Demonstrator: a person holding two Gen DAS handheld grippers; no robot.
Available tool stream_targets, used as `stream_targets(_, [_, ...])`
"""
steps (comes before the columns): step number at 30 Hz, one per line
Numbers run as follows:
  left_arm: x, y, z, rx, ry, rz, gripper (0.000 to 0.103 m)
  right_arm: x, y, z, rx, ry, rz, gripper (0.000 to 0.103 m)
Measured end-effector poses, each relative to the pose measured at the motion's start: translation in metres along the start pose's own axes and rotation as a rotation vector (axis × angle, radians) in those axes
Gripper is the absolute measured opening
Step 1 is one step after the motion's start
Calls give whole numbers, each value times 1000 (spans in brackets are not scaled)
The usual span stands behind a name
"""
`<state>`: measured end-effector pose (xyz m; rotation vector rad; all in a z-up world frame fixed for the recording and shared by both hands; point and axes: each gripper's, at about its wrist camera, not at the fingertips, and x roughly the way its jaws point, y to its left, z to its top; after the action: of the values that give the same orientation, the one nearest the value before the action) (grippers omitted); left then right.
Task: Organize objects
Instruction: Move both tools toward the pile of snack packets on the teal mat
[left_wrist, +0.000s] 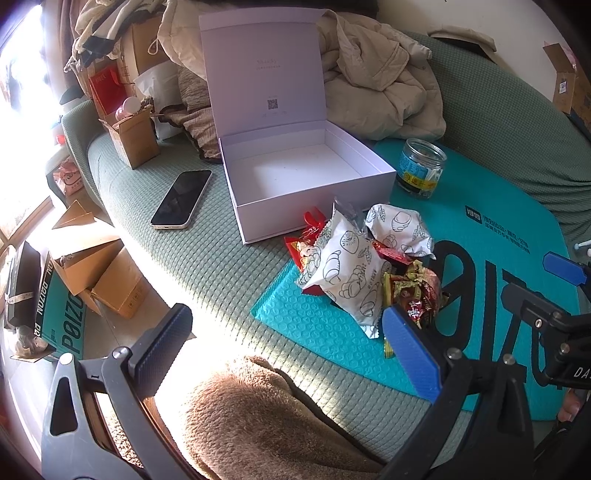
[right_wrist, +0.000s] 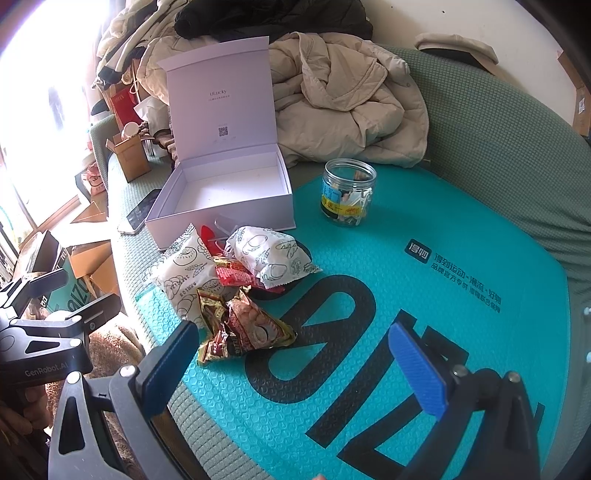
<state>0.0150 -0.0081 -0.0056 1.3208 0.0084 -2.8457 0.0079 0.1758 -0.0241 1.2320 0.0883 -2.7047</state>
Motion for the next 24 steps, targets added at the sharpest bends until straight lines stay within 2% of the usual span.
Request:
stream_targets(12, [2,-3,10,22,0,16,103,4,-2,9,-2,0,20,103])
stream_targets(24, [24,-1,5,39,67,-3,103,33,-5,6,25,62,76,103])
